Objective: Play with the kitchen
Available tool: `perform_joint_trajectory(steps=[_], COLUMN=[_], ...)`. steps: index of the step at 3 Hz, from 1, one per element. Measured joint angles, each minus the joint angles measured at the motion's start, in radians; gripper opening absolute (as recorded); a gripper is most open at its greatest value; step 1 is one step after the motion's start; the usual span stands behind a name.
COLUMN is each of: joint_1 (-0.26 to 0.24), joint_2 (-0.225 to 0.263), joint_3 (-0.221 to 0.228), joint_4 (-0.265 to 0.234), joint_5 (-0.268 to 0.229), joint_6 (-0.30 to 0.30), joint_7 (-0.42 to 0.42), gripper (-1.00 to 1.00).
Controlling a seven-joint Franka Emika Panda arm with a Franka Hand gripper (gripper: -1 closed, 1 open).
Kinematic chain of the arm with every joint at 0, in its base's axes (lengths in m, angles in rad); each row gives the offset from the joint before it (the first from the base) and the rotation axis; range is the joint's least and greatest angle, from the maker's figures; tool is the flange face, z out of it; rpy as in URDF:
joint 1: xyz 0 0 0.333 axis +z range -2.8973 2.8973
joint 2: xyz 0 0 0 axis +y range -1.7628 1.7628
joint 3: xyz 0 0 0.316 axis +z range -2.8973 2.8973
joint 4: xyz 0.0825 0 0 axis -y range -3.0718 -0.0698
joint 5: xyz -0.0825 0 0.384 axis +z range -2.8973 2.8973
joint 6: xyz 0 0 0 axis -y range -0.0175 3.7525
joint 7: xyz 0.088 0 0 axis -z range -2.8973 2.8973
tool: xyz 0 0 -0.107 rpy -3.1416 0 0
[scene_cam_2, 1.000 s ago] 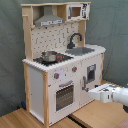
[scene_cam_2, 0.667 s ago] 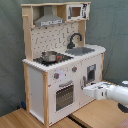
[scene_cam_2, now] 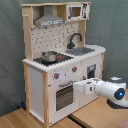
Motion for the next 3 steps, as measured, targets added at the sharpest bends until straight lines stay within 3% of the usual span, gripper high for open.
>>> perform_joint_trajectory(steps=[2,3], joint_1=[-0.148,-0.211], joint_2=[0.000,0.000], joint_3=[0.001,0.007], joint_4=[0.085,0.093], joint_5=[0.000,0.000], joint_6=[0.112,0.186], joint_7=[-0.072,-0.105], gripper=[1.00,1.00])
